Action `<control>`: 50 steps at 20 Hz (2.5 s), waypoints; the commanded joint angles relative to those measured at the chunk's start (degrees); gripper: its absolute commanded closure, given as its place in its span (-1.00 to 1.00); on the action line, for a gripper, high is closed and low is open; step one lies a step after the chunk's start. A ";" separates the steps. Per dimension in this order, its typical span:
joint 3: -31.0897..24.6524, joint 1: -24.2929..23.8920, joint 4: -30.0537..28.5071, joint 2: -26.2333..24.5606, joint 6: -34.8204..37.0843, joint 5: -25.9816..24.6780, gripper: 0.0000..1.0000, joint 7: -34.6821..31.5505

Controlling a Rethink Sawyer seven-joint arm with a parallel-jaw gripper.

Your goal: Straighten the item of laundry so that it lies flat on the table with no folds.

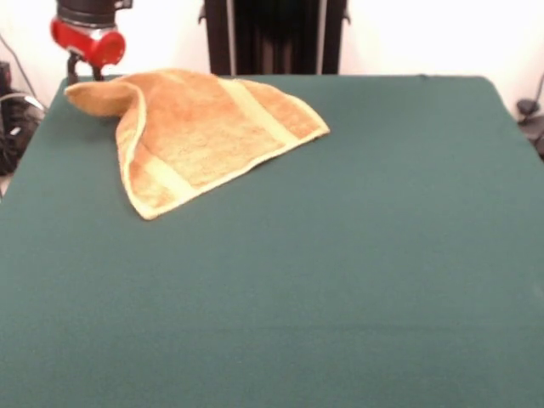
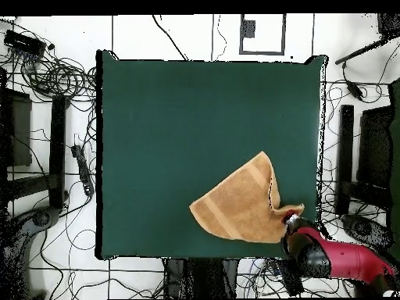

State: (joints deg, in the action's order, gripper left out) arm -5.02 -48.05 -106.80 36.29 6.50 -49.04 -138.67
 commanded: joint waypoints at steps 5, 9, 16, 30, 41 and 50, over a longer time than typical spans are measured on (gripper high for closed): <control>-8.62 -1.96 5.35 -7.30 5.60 -4.53 -1.00 7.07; 3.03 1.96 3.11 -12.94 -7.01 -6.89 -1.00 -3.59; 11.80 5.93 -15.02 2.88 -8.33 -0.71 -1.00 -7.83; 7.13 2.94 -22.32 10.02 -3.17 1.29 -1.00 -3.57; 10.64 17.46 -7.34 -17.34 -26.55 12.11 -1.00 -7.62; 6.77 17.25 -0.83 -18.78 -13.59 13.20 -1.00 0.14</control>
State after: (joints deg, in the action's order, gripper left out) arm 9.04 -32.24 -119.41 23.17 -18.67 -38.70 -138.56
